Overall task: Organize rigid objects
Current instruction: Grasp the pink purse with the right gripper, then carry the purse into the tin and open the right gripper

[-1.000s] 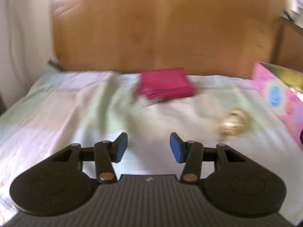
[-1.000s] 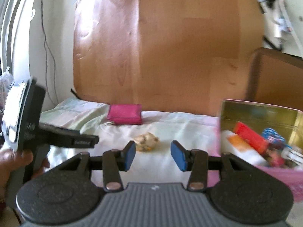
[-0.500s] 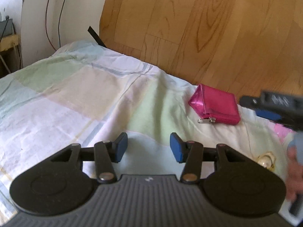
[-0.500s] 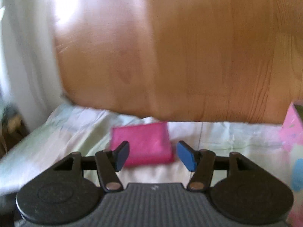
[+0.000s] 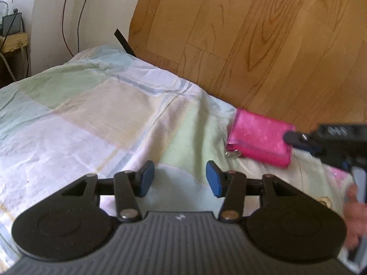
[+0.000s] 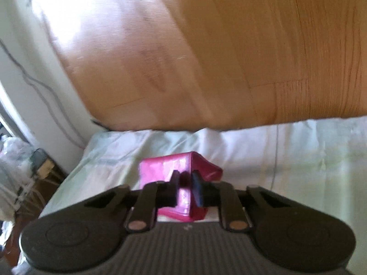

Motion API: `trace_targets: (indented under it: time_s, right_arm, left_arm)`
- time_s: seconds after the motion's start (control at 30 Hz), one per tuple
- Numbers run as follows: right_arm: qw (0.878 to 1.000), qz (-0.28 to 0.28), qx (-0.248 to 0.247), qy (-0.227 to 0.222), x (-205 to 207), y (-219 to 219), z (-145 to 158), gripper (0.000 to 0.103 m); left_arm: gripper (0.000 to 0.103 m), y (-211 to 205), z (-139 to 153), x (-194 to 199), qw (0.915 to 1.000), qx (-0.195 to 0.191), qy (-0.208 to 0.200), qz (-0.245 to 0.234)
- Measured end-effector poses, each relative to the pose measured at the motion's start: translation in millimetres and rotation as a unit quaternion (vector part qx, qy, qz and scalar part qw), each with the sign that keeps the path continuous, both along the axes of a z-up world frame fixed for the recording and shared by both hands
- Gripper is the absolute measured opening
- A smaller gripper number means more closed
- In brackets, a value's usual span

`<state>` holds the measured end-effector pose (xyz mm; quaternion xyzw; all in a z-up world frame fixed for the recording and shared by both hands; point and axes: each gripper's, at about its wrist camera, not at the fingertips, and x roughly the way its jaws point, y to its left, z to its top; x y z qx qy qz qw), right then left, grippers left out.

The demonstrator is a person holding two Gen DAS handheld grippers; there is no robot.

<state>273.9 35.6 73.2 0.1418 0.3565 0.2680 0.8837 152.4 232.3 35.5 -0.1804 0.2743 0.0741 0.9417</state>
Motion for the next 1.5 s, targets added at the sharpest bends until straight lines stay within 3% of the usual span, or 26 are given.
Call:
trace_targets:
  time_s: [0.13, 0.23, 0.37, 0.47, 0.57, 0.7, 0.83, 0.97, 1.07, 1.27, 1.33, 1.4, 1.43, 1.5]
  right_arm:
    - [1.0, 0.022, 0.013, -0.009, -52.4, -14.1, 8.9, 0.006]
    - [1.0, 0.022, 0.018, -0.011, -102.3, -43.0, 7.3, 0.006]
    - [0.999, 0.006, 0.029, -0.016, -180.2, -111.5, 2.9, 0.006]
    - [0.998, -0.054, 0.022, -0.019, -239.2, -181.5, -4.6, 0.006]
    - [0.989, -0.144, 0.002, -0.023, -292.0, -248.7, -18.3, 0.008]
    - [0.973, -0.229, 0.023, -0.011, -336.8, -317.3, -34.5, 0.012]
    - [0.971, -0.233, 0.04, -0.028, -350.4, -338.3, -36.8, 0.015]
    - [0.978, -0.201, 0.02, -0.06, -352.4, -330.6, -32.4, 0.028]
    - [0.981, -0.181, -0.001, -0.07, -352.3, -326.4, -35.3, 0.028]
    - [0.985, -0.158, -0.007, -0.076, -359.1, -339.3, -47.0, 0.028]
    - [0.986, -0.149, -0.007, -0.077, -358.1, -340.3, -49.4, 0.028]
    - [0.986, -0.145, -0.013, -0.076, -355.5, -337.8, -51.7, 0.021]
    - [0.985, -0.148, -0.023, -0.081, -355.9, -336.4, -51.2, 0.016]
    - [0.984, -0.15, -0.031, -0.087, -357.0, -333.1, -50.3, 0.016]
  left_arm:
    - [0.055, 7.4, 5.0, -5.6, 0.9993, -0.021, -0.033, 0.0]
    - [0.055, 4.6, 7.9, -10.4, 0.9969, -0.036, -0.063, -0.03]
    - [0.054, -17.5, 11.0, -15.4, 0.9892, -0.027, -0.094, -0.109]
    - [0.054, -40.6, 10.9, -21.0, 0.9763, -0.031, -0.099, -0.19]
    - [0.053, -75.4, 12.7, -30.9, 0.96, -0.025, -0.086, -0.265]
    - [0.053, -137.2, 25.3, -62.4, 0.9235, -0.051, -0.078, -0.372]
    - [0.053, -200.5, 30.2, -93.4, 0.8771, -0.077, -0.06, -0.47]
    - [0.053, -245.1, 26.6, -110.6, 0.8462, -0.062, -0.041, -0.528]
    - [0.053, -263.7, 18.0, -116.6, 0.8419, -0.018, -0.034, -0.538]
    - [0.053, -290.3, -2.8, -113.4, 0.8366, -0.005, 0.009, -0.548]
    - [0.049, -297.2, -7.7, -112.3, 0.8339, -0.003, 0.021, -0.552]
    - [0.043, -301.4, -11.0, -110.4, 0.8282, -0.017, 0.027, -0.56]
    - [0.043, -303.9, -9.2, -111.4, 0.8293, -0.012, 0.025, -0.558]
    - [0.042, -307.8, -4.7, -112.2, 0.8309, 0.002, 0.025, -0.556]
